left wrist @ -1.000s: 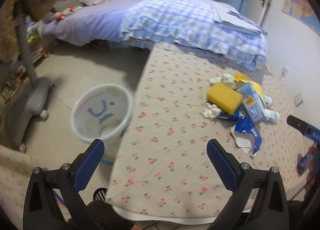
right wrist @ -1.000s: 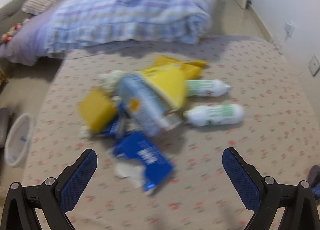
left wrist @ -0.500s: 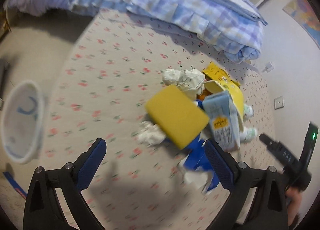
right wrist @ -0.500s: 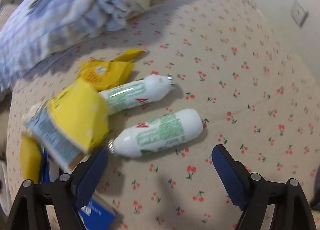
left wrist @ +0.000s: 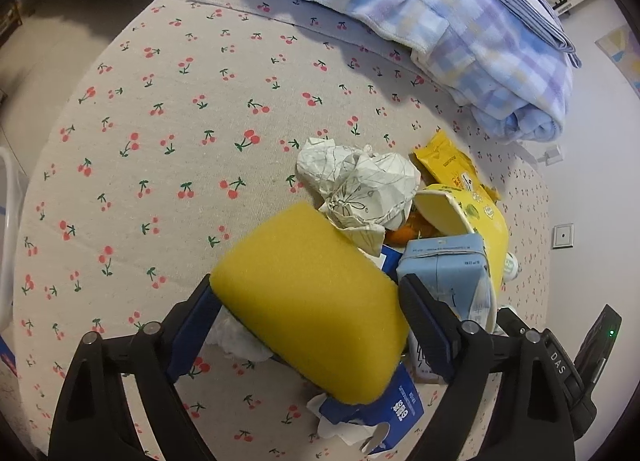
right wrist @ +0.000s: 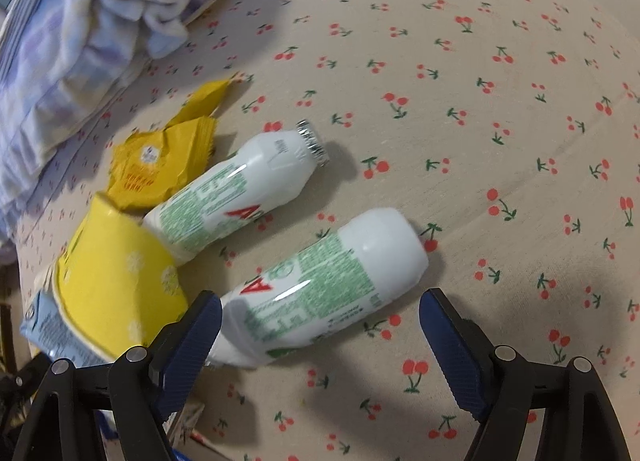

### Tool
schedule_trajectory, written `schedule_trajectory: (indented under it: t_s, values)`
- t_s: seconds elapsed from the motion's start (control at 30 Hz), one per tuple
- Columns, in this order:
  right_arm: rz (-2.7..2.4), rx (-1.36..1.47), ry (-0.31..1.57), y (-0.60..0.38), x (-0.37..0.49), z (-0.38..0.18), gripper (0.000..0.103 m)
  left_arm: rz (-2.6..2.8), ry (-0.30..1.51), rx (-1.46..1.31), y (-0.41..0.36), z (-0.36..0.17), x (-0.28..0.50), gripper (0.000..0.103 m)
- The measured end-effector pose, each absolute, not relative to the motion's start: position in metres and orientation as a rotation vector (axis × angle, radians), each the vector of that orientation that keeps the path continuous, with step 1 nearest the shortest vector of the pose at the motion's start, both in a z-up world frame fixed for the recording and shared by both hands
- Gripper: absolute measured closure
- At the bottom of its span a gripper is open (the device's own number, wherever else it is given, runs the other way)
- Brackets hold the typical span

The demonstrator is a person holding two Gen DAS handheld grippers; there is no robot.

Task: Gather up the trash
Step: 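Grasp the yellow sponge with the left tool while the right tool grasps a white bottle, then carry the sponge with the left tool to the white bin and release it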

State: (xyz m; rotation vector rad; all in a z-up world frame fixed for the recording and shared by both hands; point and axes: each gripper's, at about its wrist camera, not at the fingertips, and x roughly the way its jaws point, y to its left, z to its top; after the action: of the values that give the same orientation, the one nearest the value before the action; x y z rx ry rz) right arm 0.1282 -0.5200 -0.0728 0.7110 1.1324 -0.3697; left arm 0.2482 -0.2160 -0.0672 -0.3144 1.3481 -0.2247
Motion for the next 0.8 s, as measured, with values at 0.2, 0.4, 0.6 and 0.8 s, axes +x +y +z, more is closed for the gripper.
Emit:
schedule_trajectory:
  t_s: [0.2,0.4,0.6,0.8]
  values:
    - [-0.388,0.784,1.116,-0.522,0.131,-0.078,0.019,-0.185,1.370,-0.303,-0.221,-0.067,0.254,0.013]
    - [-0.410,0.792,1.104,-0.522,0.134,-0.081,0.025,-0.176,1.377,-0.293,-0.226,-0.062,0.252,0.013]
    - [-0.341,0.777,1.121,-0.524,0.138,-0.081,0.054,-0.134,1.388,-0.231,-0.226,-0.069,0.254,0.013]
    - [-0.307,0.737,1.116,-0.526,0.132,-0.068,0.058,-0.143,1.394,-0.189,-0.218,-0.076,0.248,0.043]
